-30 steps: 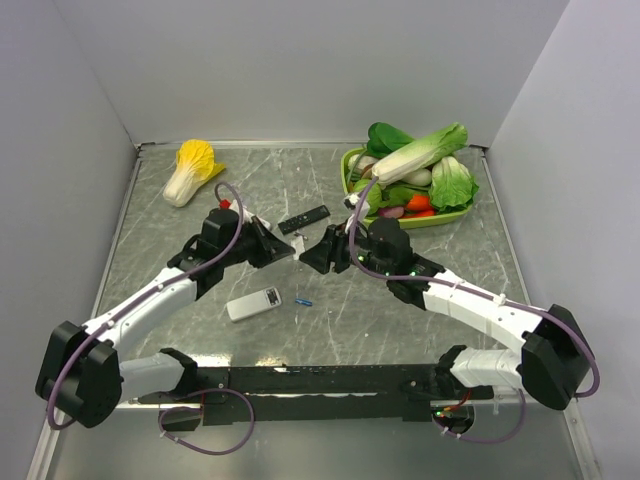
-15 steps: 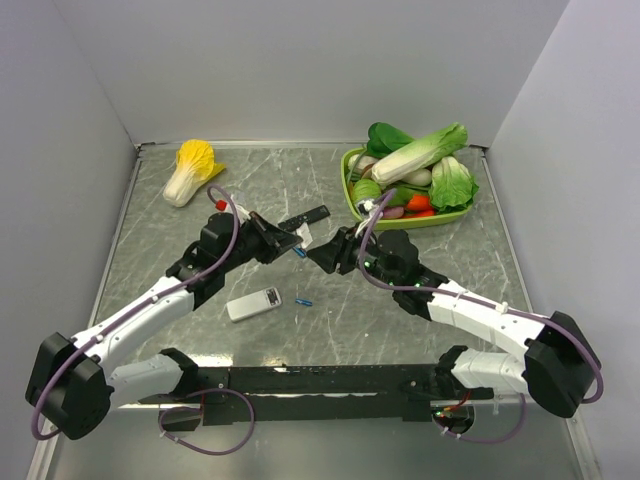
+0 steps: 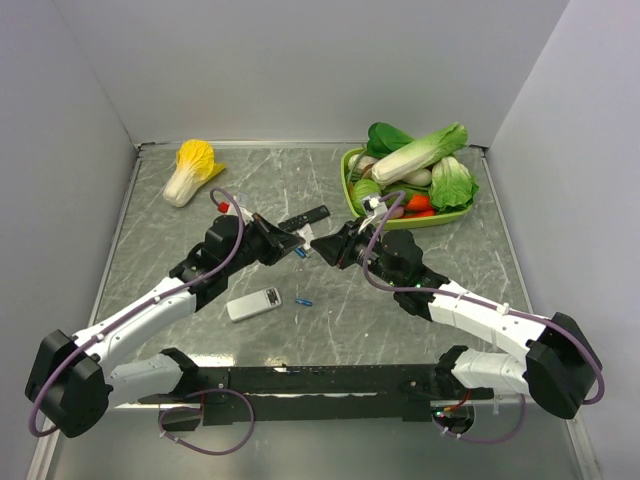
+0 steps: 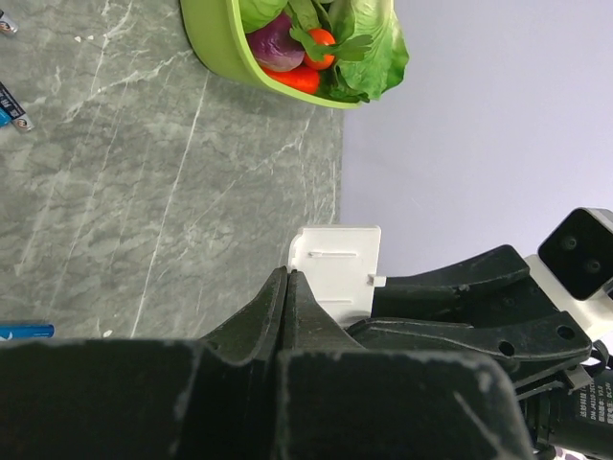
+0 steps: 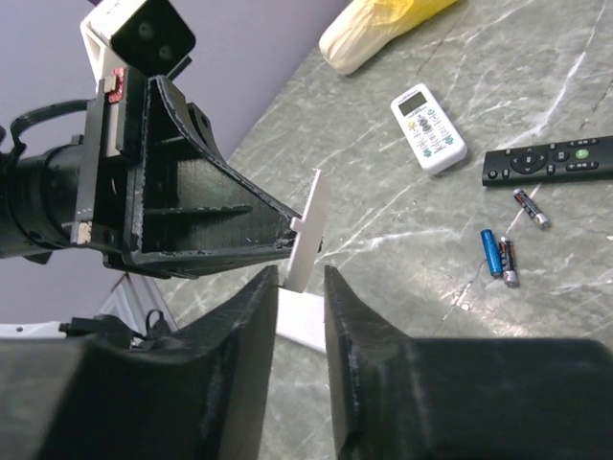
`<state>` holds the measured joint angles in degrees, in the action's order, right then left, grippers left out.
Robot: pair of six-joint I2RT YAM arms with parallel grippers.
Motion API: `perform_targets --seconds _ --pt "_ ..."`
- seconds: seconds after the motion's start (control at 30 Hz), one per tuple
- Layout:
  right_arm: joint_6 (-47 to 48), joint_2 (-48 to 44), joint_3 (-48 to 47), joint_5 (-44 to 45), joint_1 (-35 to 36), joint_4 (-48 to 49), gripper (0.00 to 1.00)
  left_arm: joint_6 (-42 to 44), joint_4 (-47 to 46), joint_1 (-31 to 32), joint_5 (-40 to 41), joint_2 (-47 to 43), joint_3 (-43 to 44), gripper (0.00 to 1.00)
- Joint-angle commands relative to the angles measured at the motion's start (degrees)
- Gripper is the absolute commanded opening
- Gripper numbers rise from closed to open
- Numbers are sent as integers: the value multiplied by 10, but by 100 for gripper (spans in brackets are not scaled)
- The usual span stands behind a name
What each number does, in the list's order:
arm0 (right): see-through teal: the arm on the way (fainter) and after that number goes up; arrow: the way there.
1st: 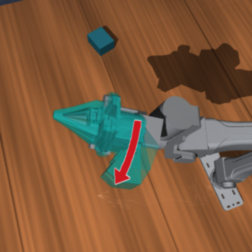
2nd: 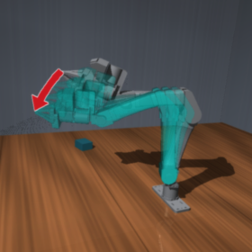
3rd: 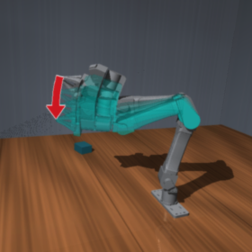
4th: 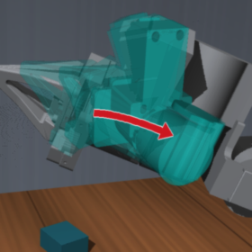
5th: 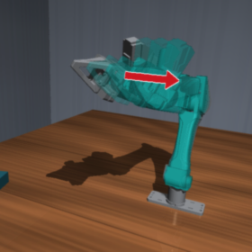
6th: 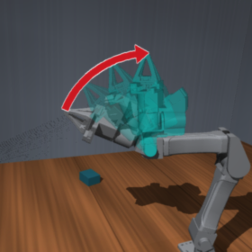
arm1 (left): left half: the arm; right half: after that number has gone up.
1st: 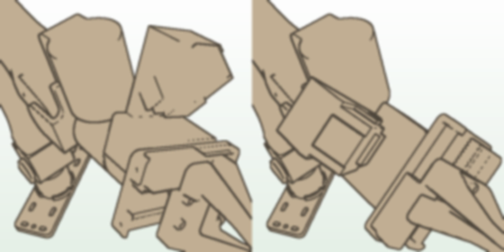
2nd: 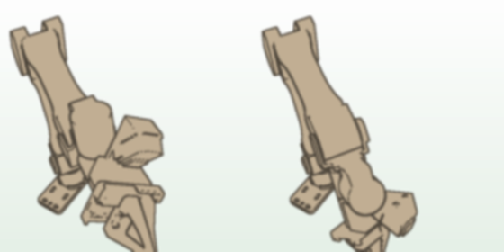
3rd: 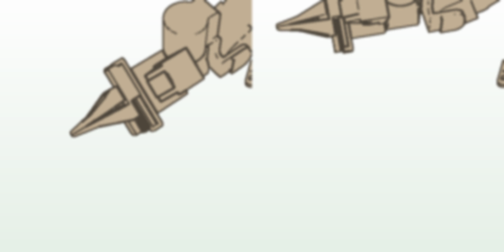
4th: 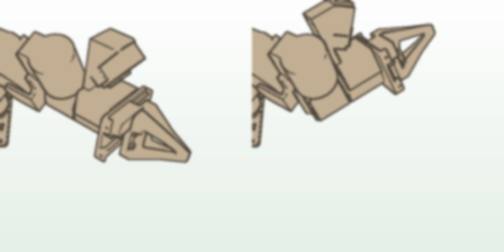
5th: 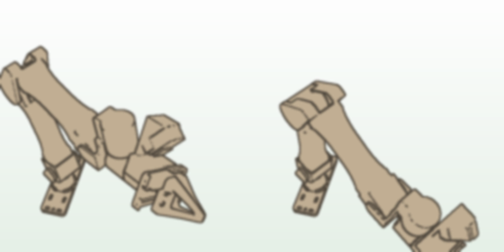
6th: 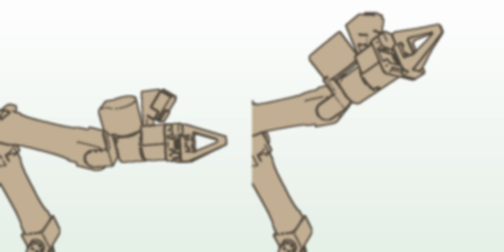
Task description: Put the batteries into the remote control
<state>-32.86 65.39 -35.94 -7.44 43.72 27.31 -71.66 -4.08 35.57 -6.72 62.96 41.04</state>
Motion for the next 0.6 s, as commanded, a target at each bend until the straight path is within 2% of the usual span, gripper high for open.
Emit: perform_targets --seconds 0.0,0.13,0.17,0.2,0.23,0.33,0.37,0.47,0.57 --pt "10 -1 -17 2 0 30 28 -9 -19 5 19 -4 18 1" --pt "30 -2 -19 13 7 22 13 -7 -9 8 22 -2 23 2" --pt "34 -3 -20 18 9 19 9 -5 -7 10 22 -2 24 4" --pt "44 -3 -22 23 12 12 1 -3 -5 11 24 -3 25 6" --pt "49 -6 -23 36 14 7 0 -2 0 12 28 -6 26 9" --pt "89 -11 -28 66 26 -21 0 2 16 13 35 -14 30 31" --pt "102 -14 -28 91 34 -27 0 2 24 13 37 -18 33 44" --pt "161 -25 -28 147 45 -44 0 -4 67 13 47 -33 46 64" --pt "232 -29 -29 196 68 -46 0 -16 111 13 56 -42 69 68"
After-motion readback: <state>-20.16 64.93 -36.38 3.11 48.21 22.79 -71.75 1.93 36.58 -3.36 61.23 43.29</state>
